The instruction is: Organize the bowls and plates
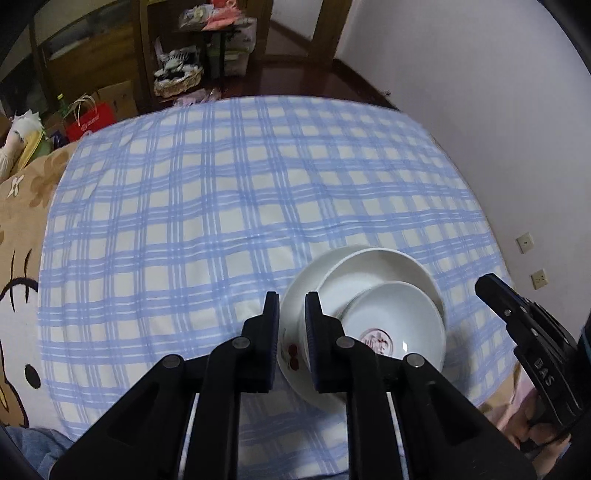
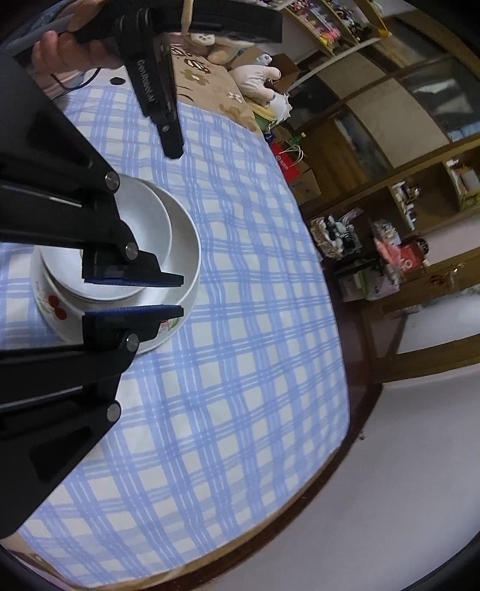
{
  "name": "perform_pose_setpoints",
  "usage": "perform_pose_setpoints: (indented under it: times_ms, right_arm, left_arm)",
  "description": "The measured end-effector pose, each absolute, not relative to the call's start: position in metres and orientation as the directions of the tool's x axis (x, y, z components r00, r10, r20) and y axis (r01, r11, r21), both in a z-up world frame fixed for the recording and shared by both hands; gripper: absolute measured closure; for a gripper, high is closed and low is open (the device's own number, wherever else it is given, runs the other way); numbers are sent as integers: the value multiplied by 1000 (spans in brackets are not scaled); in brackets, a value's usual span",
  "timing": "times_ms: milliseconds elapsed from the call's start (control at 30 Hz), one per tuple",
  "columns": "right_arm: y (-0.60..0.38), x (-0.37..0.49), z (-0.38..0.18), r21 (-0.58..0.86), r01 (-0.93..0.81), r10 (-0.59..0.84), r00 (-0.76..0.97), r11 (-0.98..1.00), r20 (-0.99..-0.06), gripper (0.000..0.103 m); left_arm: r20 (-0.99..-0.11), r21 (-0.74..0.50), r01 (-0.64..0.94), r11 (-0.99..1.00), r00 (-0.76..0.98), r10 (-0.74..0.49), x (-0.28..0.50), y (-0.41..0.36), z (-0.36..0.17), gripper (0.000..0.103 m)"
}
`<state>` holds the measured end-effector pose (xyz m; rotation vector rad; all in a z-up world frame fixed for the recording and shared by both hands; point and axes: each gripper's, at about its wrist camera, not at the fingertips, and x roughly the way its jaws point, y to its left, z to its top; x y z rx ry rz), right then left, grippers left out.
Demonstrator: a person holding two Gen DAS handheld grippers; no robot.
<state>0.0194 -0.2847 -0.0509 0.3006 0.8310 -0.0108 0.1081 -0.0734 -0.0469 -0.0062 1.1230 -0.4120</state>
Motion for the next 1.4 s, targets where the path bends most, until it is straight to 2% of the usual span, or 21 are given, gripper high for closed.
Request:
perform_pose_setpoints:
  times_ms: [100, 267, 400, 467, 500, 567, 700, 767, 800, 833, 867, 900, 967, 1033, 1133, 1400]
  right_arm:
    - [-282, 5, -38, 252, 114, 103, 697, 961, -710, 93]
    - [-281, -21, -21, 243, 94, 99, 730, 965, -676, 92]
    - [-280, -42, -10, 226, 94, 79, 753, 970, -653, 88]
    - [-278, -56, -4, 202, 102, 50, 774, 974, -632, 71]
    - [-278, -62, -1, 185, 111, 28, 786, 977, -617, 67]
    - [-274, -79, 6, 150, 114, -9, 820, 982, -572, 51]
    - [-267, -104, 16, 120, 108, -32, 859, 987, -510, 44]
    - [-263, -113, 20, 115, 107, -38, 873, 988, -486, 32]
    - [-261, -115, 22, 112, 109, -43, 878, 988, -477, 29]
    - [-259, -120, 23, 106, 117, -56, 886, 987, -461, 24]
    - [-258, -122, 24, 105, 122, -62, 890, 987, -451, 19]
    - [-257, -125, 25, 107, 123, -63, 895, 987, -441, 17]
    - [-256, -131, 25, 115, 123, -66, 909, 986, -413, 13]
    - [-255, -135, 24, 116, 128, -73, 917, 985, -392, 11]
    - [-252, -137, 20, 115, 119, -67, 921, 986, -384, 1]
    - [-247, -128, 1, 72, 129, -90, 911, 989, -403, 0]
  left_arm:
    - [-859, -224, 322, 920, 380, -343, 96, -65, -32, 89]
    - [-819, -179, 309, 934, 479, -316, 69, -43, -3, 87]
    - [-783, -122, 305, 944, 555, -281, 45, -31, 12, 81]
    - [-763, -112, 306, 946, 583, -279, 34, -25, 15, 76]
    - [-753, -111, 310, 944, 594, -283, 28, -22, 17, 73]
    - [-732, -119, 335, 935, 606, -310, 18, -19, 18, 55]
    - [-701, -118, 344, 932, 636, -323, 5, -11, 16, 51]
    - [-689, -106, 341, 934, 652, -316, -1, -9, 16, 49]
    - [-680, -104, 341, 934, 661, -318, -4, -8, 16, 48]
    - [-670, -103, 341, 934, 671, -318, -6, -7, 16, 44]
    - [-656, -99, 342, 934, 683, -320, -10, -6, 17, 36]
    - [-643, -92, 347, 933, 695, -322, -13, -5, 18, 32]
    - [-613, -71, 366, 928, 718, -330, -21, -6, 20, 16]
    - [-589, -50, 386, 921, 733, -339, -27, -7, 20, 9]
    - [-542, -12, 385, 923, 773, -330, -38, -10, 21, 6]
    - [-484, 66, 377, 924, 822, -301, -50, -23, 9, 4]
